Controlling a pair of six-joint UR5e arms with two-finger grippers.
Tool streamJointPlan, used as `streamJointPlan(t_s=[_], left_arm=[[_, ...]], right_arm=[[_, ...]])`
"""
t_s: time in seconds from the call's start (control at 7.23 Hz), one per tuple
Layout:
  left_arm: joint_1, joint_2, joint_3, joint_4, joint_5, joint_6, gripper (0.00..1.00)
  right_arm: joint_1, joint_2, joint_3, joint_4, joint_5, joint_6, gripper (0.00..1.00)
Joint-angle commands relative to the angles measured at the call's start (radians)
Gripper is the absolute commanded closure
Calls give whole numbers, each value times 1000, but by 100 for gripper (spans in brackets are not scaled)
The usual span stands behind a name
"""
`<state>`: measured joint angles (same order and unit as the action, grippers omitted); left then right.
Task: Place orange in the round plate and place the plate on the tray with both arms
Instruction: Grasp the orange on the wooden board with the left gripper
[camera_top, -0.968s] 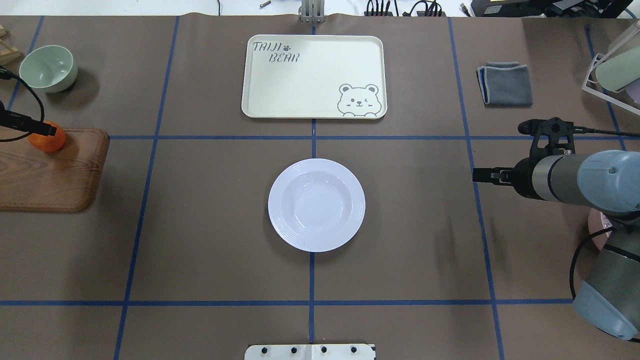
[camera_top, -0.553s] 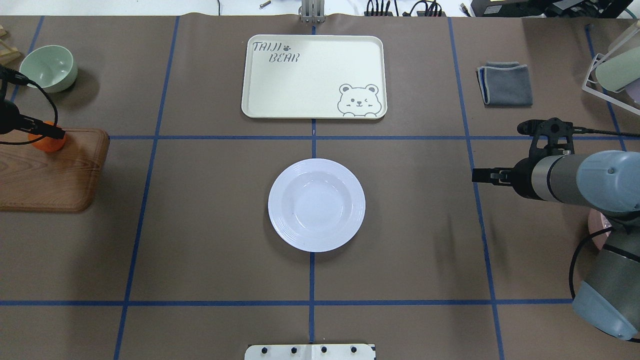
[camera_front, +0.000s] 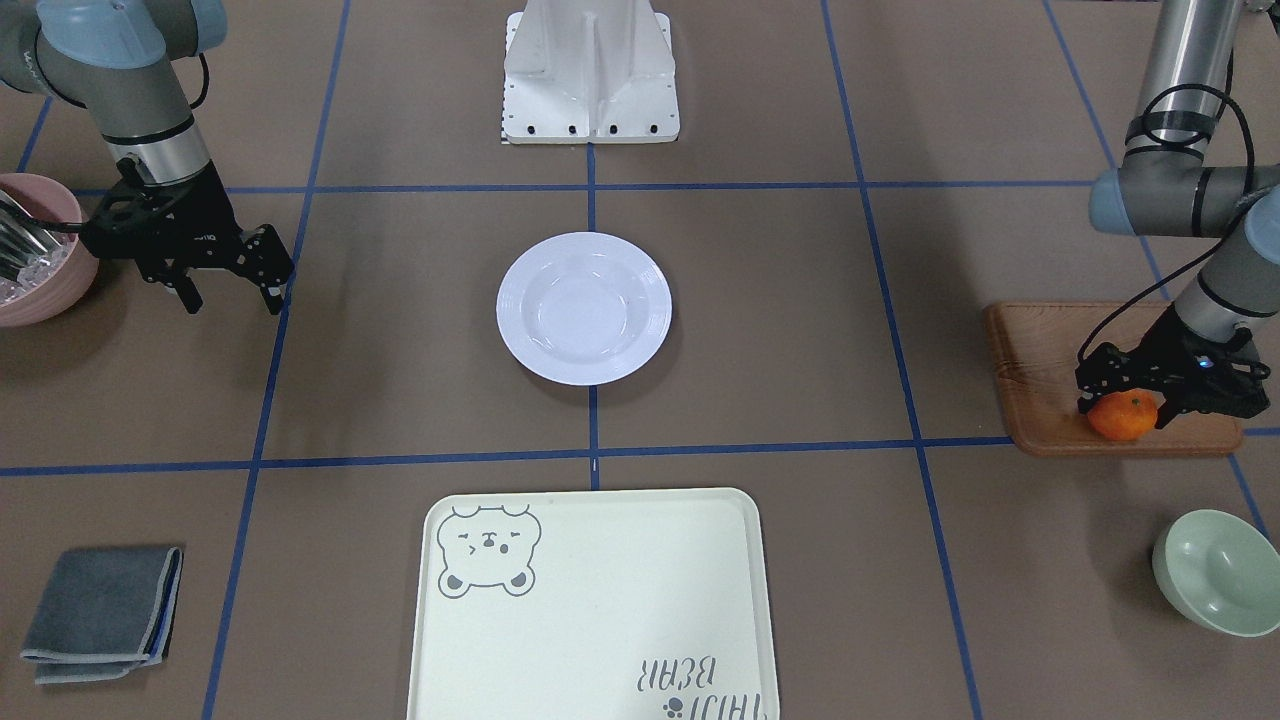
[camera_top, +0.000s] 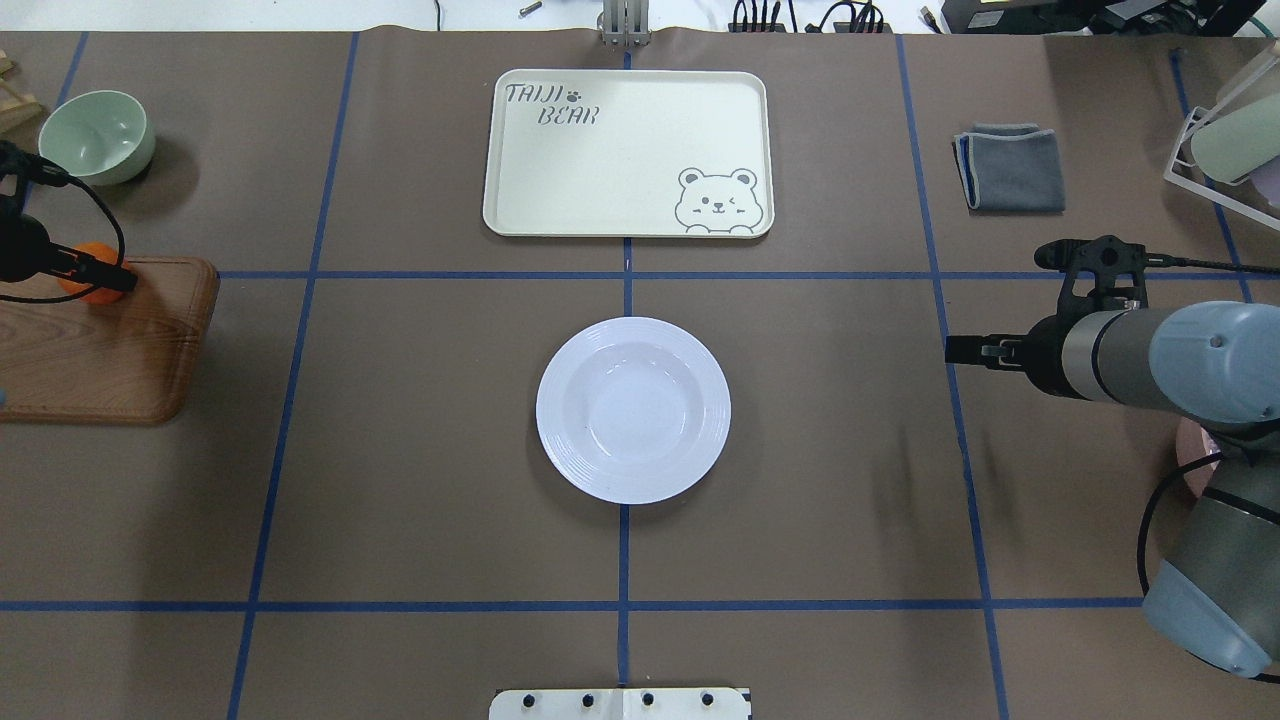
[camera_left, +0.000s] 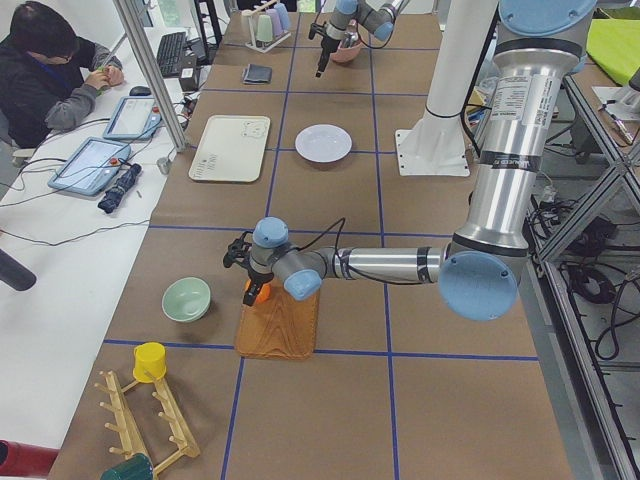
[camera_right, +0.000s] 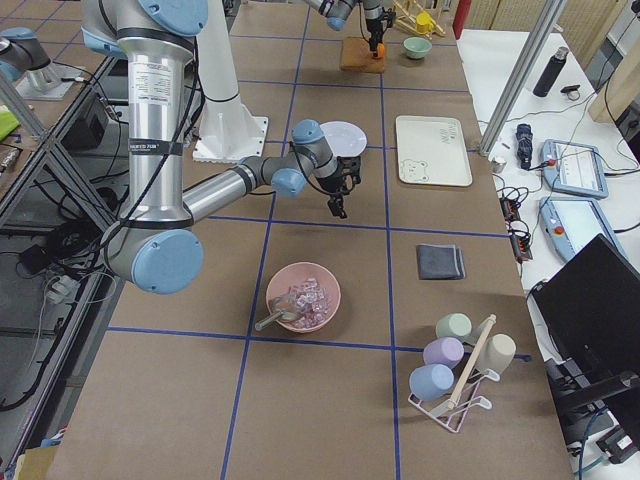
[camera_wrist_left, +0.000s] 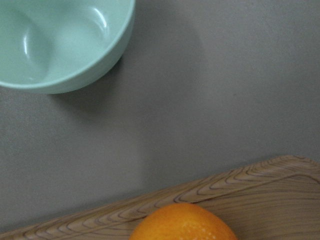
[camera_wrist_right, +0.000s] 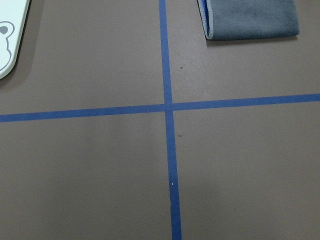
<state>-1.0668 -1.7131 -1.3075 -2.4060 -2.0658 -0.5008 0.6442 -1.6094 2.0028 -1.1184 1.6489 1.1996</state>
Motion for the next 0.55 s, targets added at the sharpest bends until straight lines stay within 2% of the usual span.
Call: streamJointPlan(t_s=[0.0,0.14,0.28,0.41], left_arm=[[2,13,-10,-30,-5,4,100],[-5,29,-65,-27,-23,5,100],[-48,27,-123,-16,-124,-4,100],[-111,17,-206,51,-163,-15,100]], right_arm=[[-1,2,-1,0,-1,0,0],[0,15,-1,3,-4,-2,0],[-1,34,5,11,-41,-2,0],[-1,67,4,11,-44,0,0]])
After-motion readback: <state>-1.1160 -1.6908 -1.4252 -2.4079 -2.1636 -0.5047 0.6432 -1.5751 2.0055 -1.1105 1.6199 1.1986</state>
